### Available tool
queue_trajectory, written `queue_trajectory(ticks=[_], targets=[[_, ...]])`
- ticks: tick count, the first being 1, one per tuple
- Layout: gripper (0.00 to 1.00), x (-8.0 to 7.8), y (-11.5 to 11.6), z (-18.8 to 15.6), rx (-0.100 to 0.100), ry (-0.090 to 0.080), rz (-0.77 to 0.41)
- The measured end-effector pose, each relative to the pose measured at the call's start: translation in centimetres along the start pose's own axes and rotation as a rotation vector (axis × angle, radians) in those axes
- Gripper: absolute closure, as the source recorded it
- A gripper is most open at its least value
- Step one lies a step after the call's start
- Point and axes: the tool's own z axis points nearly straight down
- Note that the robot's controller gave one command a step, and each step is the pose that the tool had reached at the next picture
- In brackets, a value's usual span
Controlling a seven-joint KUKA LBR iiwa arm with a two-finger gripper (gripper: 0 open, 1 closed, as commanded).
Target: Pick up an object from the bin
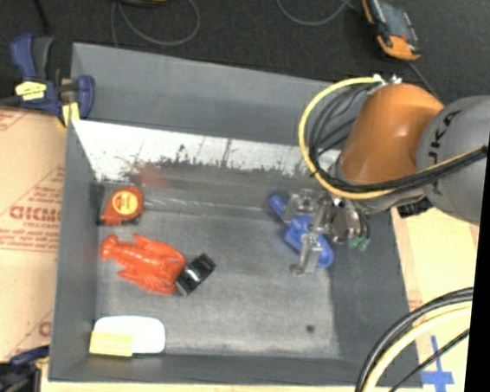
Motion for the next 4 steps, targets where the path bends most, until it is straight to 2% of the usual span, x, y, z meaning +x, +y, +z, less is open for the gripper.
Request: queue_trajectory(ticks=[1, 2, 3, 4], targets=[[0.0, -0.1, 0.0, -0.5, 0.001, -0.007, -0.001], [0.0, -1.9, 3.7, 3.5, 0.002, -0.017, -0.026], [0.0, -0.4, 7.1, 7.7, -0.002, -0.006, -0.057], [0.0, -0.7, 7.3, 8.8, 0.0, -0.008, -0.201]])
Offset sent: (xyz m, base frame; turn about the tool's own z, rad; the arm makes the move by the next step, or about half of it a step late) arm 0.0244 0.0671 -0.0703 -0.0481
